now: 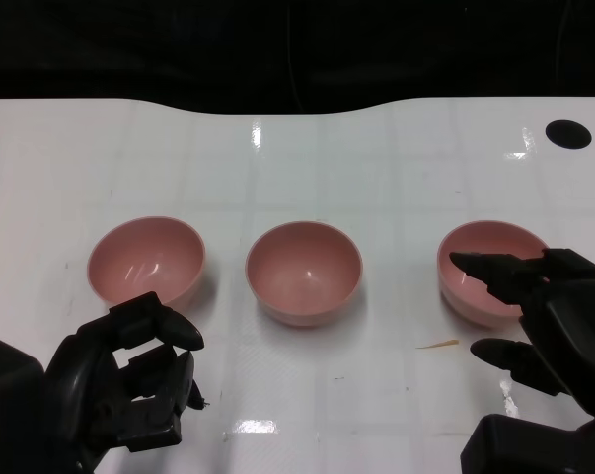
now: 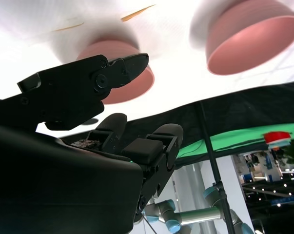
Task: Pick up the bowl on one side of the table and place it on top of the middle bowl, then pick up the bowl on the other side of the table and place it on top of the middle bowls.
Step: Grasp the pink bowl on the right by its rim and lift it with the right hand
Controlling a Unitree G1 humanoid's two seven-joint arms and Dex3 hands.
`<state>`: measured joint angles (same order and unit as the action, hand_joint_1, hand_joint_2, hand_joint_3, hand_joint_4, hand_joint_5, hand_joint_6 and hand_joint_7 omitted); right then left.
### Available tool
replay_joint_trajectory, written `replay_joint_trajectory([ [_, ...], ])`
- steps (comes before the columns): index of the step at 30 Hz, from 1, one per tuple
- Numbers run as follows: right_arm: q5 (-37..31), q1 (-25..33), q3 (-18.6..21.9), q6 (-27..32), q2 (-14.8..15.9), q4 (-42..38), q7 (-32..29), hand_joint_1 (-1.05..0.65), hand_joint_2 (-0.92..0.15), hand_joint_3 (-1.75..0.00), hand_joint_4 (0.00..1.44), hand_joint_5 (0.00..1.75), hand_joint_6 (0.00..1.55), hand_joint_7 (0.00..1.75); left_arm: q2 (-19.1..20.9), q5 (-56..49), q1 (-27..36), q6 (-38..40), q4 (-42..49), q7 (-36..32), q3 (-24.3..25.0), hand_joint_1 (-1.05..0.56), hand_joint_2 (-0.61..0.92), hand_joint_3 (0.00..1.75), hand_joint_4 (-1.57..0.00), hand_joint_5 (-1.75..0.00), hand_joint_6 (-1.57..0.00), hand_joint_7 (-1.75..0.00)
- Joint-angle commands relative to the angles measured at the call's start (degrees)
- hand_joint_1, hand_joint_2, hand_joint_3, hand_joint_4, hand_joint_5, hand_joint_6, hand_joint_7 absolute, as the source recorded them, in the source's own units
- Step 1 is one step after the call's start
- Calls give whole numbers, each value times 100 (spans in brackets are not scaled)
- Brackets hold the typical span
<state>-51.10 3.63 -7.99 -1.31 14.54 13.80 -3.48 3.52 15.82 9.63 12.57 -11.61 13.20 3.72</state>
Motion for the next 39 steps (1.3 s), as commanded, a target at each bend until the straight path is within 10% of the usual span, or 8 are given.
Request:
replay_joint_trajectory([
  [1, -207, -142, -97, 118, 205, -159, 11, -43, -80, 0, 36, 55, 51, 8, 4, 27, 34, 0, -47, -43, 43, -24, 23, 137, -84, -160, -84, -131],
  [30, -426, -1792, -1082, 747, 341, -3148, -837, -43, -85, 0, 67, 18, 65, 3, 15, 60, 75, 197, -230, -61, 88, -20, 27, 134, -84, -156, -87, -119],
  [35, -337, -1908, -1175, 543, 403, -3459, -1147, -37, -87, 0, 100, 36, 85, 5, -3, 89, 78, 250, -274, -72, 103, -18, 28, 137, -84, -153, -88, -115],
  [39, -204, -1929, -1194, 364, 431, -3570, -1357, -35, -85, 0, 86, 92, 96, 2, 14, 111, 91, 263, -295, -24, 111, -17, 31, 137, -85, -154, -88, -113],
])
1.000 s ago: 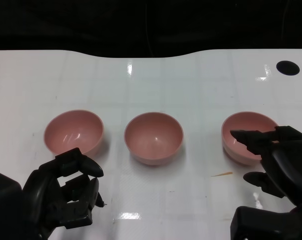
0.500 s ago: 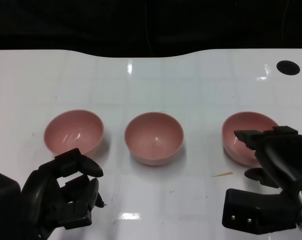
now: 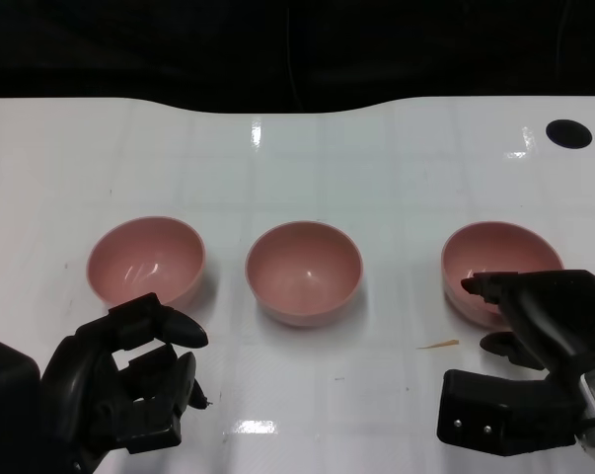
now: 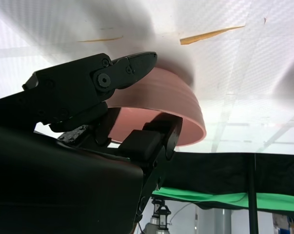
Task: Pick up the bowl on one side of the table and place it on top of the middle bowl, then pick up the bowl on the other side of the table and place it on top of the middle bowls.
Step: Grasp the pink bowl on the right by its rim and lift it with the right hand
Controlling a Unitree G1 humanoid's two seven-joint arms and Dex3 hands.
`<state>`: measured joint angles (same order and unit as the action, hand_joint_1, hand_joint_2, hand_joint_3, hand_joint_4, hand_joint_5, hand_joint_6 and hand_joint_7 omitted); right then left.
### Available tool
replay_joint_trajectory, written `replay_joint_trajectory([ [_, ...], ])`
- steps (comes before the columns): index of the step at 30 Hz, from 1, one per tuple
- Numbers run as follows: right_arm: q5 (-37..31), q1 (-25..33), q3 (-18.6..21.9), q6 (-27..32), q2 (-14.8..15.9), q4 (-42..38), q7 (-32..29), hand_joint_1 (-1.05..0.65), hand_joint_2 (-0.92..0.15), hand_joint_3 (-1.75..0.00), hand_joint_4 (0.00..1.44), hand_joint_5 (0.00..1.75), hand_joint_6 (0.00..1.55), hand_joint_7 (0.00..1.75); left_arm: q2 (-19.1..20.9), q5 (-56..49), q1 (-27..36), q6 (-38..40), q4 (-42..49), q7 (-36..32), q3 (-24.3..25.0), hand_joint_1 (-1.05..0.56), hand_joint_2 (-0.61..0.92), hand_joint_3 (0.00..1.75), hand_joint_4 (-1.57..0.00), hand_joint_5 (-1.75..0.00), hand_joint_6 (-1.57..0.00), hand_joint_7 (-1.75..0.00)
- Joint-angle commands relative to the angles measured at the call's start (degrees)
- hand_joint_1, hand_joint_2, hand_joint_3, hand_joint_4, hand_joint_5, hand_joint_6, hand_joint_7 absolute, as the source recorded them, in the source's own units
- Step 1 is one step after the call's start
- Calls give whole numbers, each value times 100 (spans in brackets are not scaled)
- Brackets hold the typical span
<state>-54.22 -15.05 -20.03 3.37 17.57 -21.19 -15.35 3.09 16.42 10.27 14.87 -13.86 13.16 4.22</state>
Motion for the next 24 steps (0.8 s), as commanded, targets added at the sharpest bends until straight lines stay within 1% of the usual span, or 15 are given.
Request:
replay_joint_trajectory([
  [1, 131, -65, 2, -128, 136, -87, -201, -34, -85, 0, 85, 96, 96, 2, 60, 56, 29, 32, -70, -13, 63, -17, 31, 136, -85, -155, -88, -112],
  [5, 175, -103, -35, -339, 174, -234, -519, -34, -83, 0, 88, 104, 101, 3, 39, 94, 12, 58, -61, -25, 77, -17, 33, 131, -85, -153, -89, -109],
  [6, 181, -112, -41, -384, 182, -269, -592, -32, -82, 0, 91, 116, 107, 4, 39, 94, 8, 72, -66, -39, 73, -18, 33, 130, -85, -153, -89, -108],
  [8, 194, -126, -46, -505, 199, -335, -773, -31, -82, 0, 92, 124, 111, 5, 46, 78, 7, 110, -91, -73, 58, -19, 34, 129, -85, -152, -89, -108],
  [9, 206, -132, -44, -555, 203, -362, -840, -29, -81, 0, 92, 135, 115, 5, 52, 64, 7, 117, -98, -80, 52, -19, 34, 129, -85, -152, -89, -108],
  [11, 234, -129, -17, -624, 194, -363, -976, -26, -80, 0, 90, 146, 117, 5, 50, 66, -4, 68, -75, -50, 51, -18, 33, 129, -85, -153, -89, -108],
  [12, 233, -129, -12, -627, 192, -357, -1013, -26, -81, 0, 87, 146, 117, 3, 49, 68, -7, 44, -64, -34, 50, -19, 33, 129, -85, -153, -90, -108],
  [14, 240, -133, -9, -639, 190, -358, -1083, -25, -81, 0, 86, 145, 117, 3, 55, 48, -9, 4, -50, -25, 43, -19, 33, 129, -85, -153, -90, -108],
  [16, 250, -139, -10, -657, 194, -351, -1152, -25, -81, 0, 88, 140, 116, 2, 59, 19, -4, -22, -47, -33, 34, -21, 32, 129, -85, -153, -90, -108],
  [20, 248, -131, 4, -712, 219, -255, -1317, -25, -83, 0, 87, 142, 115, 0, 56, -29, 10, 7, -72, -74, 15, -22, 29, 135, -85, -154, -90, -111],
  [24, 270, -111, 50, -772, 239, -4, -1387, -24, -82, 0, 88, 136, 114, 0, 31, 30, -8, -53, -6, -3, 37, -22, 29, 134, -86, -154, -90, -112],
])
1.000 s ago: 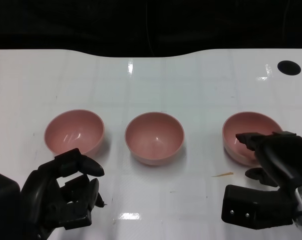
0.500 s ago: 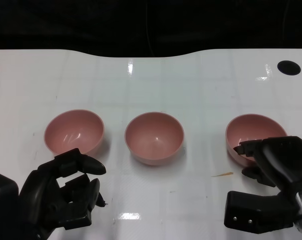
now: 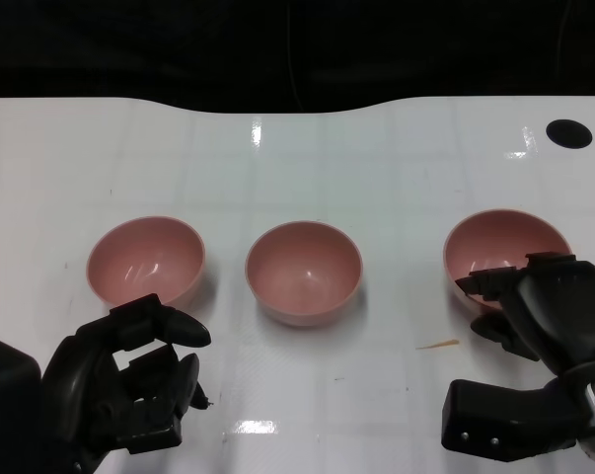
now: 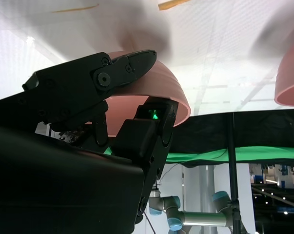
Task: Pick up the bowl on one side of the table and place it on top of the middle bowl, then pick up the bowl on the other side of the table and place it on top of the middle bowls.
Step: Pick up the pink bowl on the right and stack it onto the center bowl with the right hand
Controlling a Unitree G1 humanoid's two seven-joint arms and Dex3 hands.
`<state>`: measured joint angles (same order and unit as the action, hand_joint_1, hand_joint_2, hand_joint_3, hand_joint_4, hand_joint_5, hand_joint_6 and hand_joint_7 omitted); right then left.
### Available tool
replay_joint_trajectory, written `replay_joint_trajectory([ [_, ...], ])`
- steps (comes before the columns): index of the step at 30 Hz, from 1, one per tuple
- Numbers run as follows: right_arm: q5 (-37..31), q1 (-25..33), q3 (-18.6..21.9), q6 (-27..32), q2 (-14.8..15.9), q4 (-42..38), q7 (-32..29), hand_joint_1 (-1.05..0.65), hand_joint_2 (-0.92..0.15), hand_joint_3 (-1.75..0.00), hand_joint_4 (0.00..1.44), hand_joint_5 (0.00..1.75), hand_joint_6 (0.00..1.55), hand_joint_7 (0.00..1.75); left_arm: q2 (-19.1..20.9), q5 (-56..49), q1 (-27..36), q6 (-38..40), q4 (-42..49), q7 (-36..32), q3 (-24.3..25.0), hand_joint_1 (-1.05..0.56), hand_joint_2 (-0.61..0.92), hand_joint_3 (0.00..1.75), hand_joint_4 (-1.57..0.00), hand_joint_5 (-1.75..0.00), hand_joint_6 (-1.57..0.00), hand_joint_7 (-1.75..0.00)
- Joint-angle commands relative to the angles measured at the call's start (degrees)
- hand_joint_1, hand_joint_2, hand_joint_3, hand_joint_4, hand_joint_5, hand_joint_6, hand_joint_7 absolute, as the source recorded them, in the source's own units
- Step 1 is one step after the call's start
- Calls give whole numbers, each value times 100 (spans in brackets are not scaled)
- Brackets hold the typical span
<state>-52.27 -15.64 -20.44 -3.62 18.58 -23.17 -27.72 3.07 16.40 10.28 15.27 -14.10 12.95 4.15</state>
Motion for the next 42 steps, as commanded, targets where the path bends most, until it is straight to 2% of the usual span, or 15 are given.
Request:
replay_joint_trajectory([
  [1, 80, -47, 103, -73, 139, 279, -142, -24, -82, 0, 88, 135, 114, 0, 31, 35, -16, -97, 32, 19, 44, -22, 29, 133, -86, -154, -90, -111],
  [5, 154, -8, 152, -33, 144, 616, 69, -26, -83, 0, 92, 120, 114, 0, 20, 6, -26, -71, 24, -28, 33, -22, 29, 131, -87, -153, -92, -109],
  [8, 235, 36, 213, 106, 138, 1072, 454, -25, -81, 0, 97, 112, 116, 1, 22, -22, -33, -124, 53, -17, 26, -23, 30, 130, -85, -153, -91, -111],
  [12, 534, 95, 357, 340, 97, 1753, 1271, -24, -82, 0, 86, 150, 118, 1, 3, -28, -33, -131, 67, -34, 22, -24, 29, 130, -86, -153, -92, -111],
  [14, 673, 116, 411, 563, 76, 2114, 1753, -26, -84, -1, 82, 155, 117, 0, 5, -42, -36, -133, 66, -35, 15, -25, 28, 130, -86, -153, -92, -111],
  [17, 775, 117, 444, 832, 62, 2571, 2281, -26, -85, -1, 86, 143, 117, 0, 9, -58, -44, -157, 73, -24, 7, -25, 27, 133, -86, -153, -92, -112],
  [18, 789, 103, 450, 926, 55, 2725, 2457, -27, -85, 0, 90, 126, 117, 0, 9, -53, -51, -173, 85, -12, 8, -24, 28, 134, -86, -153, -91, -112],
  [19, 793, 97, 457, 998, 46, 2839, 2590, -28, -85, 0, 93, 119, 117, 0, 9, -50, -56, -185, 93, -4, 9, -24, 28, 134, -86, -154, -91, -112],
  [21, 789, 51, 444, 1121, 37, 3081, 2885, -28, -85, 0, 96, 113, 117, 0, 25, -53, -66, -233, 138, 22, 9, -24, 27, 134, -85, -154, -91, -113],
  [24, 923, -20, 460, 1153, 5, 3263, 3188, -26, -84, 0, 97, 115, 117, 0, 18, -42, -70, -217, 142, -4, 11, -25, 28, 132, -85, -154, -91, -113],
  [32, 1094, -313, 393, 977, -111, 3268, 3371, -25, -82, 0, 95, 129, 118, 1, 15, -35, -61, -221, 126, 5, -3, -23, 28, 133, -85, -155, -89, -117],
  [35, 1035, -464, 312, 955, -188, 3205, 3389, -26, -83, 0, 91, 145, 118, 0, -18, -6, -59, -168, 102, -31, 1, -23, 27, 132, -85, -155, -89, -116],
  [39, 1004, -522, 279, 919, -206, 3148, 3360, -26, -83, 0, 89, 149, 118, 0, -27, -10, -57, -159, 94, -34, 1, -21, 28, 132, -85, -155, -90, -115],
  [42, 925, -776, 106, 731, -284, 2888, 3271, -28, -83, 0, 89, 152, 118, 0, -36, -40, -67, -143, 88, -60, -20, -21, 29, 131, -85, -155, -90, -115],
])
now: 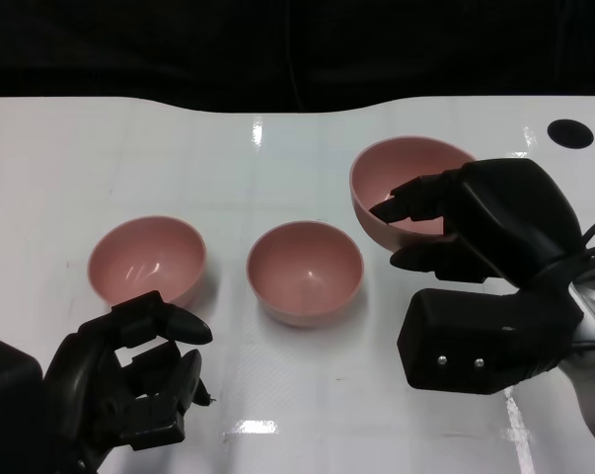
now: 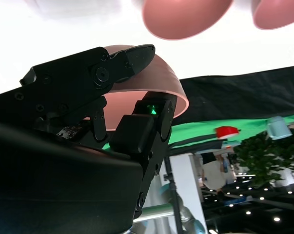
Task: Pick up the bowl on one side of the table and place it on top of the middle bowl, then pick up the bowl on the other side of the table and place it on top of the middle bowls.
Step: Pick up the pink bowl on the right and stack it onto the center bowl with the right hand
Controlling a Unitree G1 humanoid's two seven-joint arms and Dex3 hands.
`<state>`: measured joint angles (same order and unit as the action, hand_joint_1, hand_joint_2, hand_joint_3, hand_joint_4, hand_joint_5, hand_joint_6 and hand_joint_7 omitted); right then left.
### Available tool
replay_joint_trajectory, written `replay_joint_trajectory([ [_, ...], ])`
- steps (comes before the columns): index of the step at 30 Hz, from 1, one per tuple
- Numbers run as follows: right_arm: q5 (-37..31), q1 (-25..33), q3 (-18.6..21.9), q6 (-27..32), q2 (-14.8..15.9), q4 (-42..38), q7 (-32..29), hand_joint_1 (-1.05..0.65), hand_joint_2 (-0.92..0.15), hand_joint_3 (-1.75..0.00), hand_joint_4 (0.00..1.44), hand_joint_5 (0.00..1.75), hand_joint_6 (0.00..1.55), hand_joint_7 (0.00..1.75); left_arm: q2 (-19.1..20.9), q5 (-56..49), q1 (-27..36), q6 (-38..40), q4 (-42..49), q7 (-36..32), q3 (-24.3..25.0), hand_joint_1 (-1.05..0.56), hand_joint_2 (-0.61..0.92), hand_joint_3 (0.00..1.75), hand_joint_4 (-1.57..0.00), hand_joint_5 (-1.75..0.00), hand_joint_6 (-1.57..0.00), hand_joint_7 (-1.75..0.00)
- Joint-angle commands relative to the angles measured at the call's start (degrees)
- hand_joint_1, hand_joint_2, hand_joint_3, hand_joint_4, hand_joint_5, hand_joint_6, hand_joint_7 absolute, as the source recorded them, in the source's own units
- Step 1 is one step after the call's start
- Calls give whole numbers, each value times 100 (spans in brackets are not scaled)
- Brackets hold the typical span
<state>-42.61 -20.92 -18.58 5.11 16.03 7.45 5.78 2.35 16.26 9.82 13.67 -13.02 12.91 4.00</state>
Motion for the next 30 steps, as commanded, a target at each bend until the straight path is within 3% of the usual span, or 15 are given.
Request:
replay_joint_trajectory([
  [1, -48, -308, -116, -191, -57, -237, -83, -28, -83, 0, 89, 153, 119, 1, 32, -27, -20, 25, -29, -61, -10, -21, 29, 131, -85, -155, -90, -115],
  [6, -9, -546, -251, -329, -152, -466, 15, -28, -84, 0, 87, 158, 119, 0, 52, -80, -8, -44, -8, -45, -29, -21, 29, 132, -85, -155, -89, -115],
  [19, -12, -927, -543, -536, -386, -996, 176, -31, -85, 0, 86, 150, 117, 0, 49, -99, 11, -41, -43, -37, -55, -20, 31, 129, -84, -158, -87, -122],
  [24, -26, -1030, -642, -557, -464, -1201, 201, -31, -87, -1, 86, 153, 117, 0, 44, -82, 12, -42, -27, -28, -51, -18, 32, 128, -85, -157, -86, -122],
  [30, -99, -1245, -841, -879, -661, -1891, -196, -32, -87, 0, 83, 166, 117, 1, 30, -154, 30, -3, -93, -101, -91, -21, 31, 123, -85, -156, -87, -120],
])
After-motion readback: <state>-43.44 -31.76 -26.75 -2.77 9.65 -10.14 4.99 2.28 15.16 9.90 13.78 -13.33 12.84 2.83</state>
